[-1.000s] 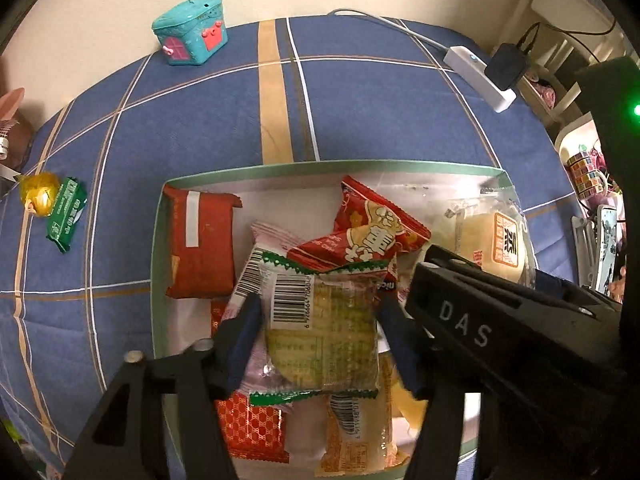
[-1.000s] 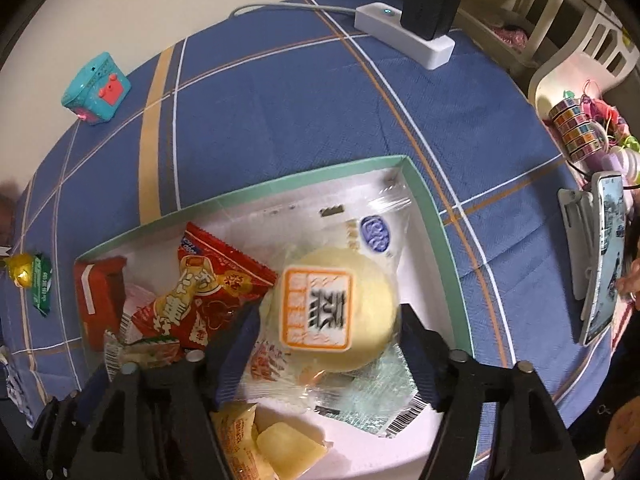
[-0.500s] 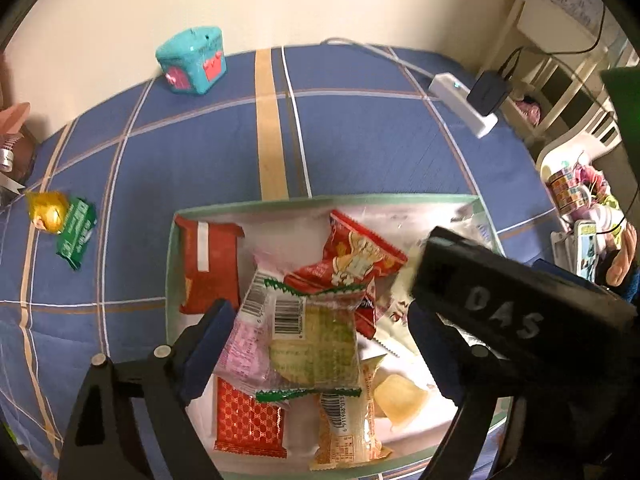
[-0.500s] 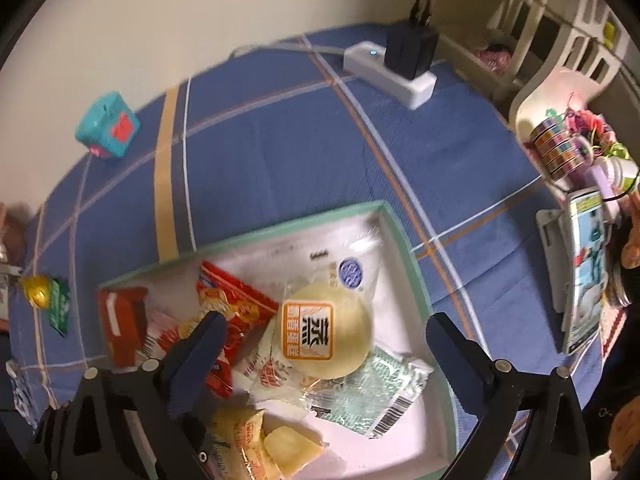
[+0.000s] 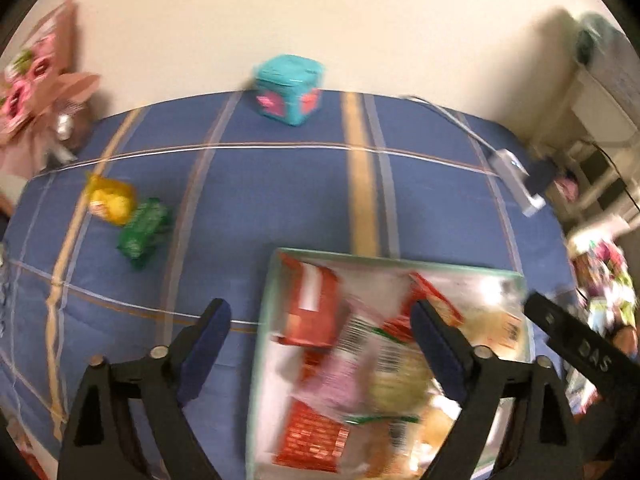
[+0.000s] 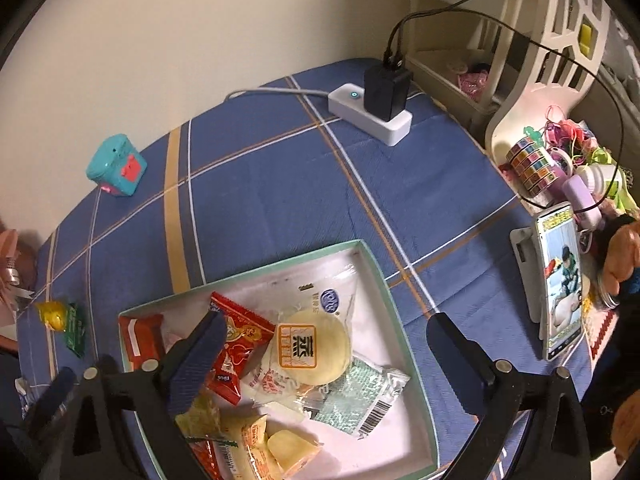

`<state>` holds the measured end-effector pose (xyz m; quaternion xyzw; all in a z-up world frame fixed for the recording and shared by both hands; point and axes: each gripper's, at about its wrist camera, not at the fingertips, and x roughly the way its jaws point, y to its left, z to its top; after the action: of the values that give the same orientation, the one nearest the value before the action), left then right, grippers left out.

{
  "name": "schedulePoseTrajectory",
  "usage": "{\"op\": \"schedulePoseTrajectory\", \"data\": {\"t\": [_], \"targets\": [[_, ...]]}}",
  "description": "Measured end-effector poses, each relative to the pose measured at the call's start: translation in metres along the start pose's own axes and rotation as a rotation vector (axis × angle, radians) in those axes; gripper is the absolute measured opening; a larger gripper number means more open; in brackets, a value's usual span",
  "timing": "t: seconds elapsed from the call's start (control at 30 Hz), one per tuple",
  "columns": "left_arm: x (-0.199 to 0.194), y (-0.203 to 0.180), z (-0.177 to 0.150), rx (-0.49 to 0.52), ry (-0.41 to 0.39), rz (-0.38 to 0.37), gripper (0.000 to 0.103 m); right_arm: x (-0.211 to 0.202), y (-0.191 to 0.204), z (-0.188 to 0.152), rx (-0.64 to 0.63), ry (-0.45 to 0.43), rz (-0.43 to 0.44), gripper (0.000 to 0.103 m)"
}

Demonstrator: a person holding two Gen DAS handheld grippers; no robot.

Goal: Organize snacks
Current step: 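Withdraw both tools from the tray back over the remaining snacks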

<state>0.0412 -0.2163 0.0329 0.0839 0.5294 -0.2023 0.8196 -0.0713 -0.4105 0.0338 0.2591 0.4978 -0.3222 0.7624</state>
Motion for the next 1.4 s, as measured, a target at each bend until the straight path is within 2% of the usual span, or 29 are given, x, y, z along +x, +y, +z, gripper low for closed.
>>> {"op": "schedulePoseTrajectory", "data": {"t": [0.27, 0.5, 0.67, 1.03, 1.27, 1.4], "targets": [[-0.001, 0.063, 0.010, -0.145, -0.018, 0.060, 0.099, 0.010, 0.022, -0.006, -0.045, 0.033, 0.015, 0.102], [-0.003, 0.108, 0.011, -0.231, -0.024, 0.086, 0.100, 0.007, 0.045, -0.011, -0.080, 0.028, 0.017, 0.102], [-0.006, 0.135, 0.012, -0.255, -0.031, 0.112, 0.100, 0.005, 0.068, -0.017, -0.109, 0.024, 0.017, 0.102], [-0.008, 0.211, 0.011, -0.364, -0.028, 0.178, 0.100, 0.008, 0.165, -0.046, -0.274, 0.037, 0.091, 0.102], [-0.005, 0.248, 0.011, -0.410, -0.021, 0.180, 0.100, 0.013, 0.220, -0.070, -0.344, 0.052, 0.160, 0.102], [0.000, 0.262, 0.012, -0.411, -0.010, 0.184, 0.100, 0.017, 0.242, -0.080, -0.369, 0.057, 0.169, 0.102]]}}
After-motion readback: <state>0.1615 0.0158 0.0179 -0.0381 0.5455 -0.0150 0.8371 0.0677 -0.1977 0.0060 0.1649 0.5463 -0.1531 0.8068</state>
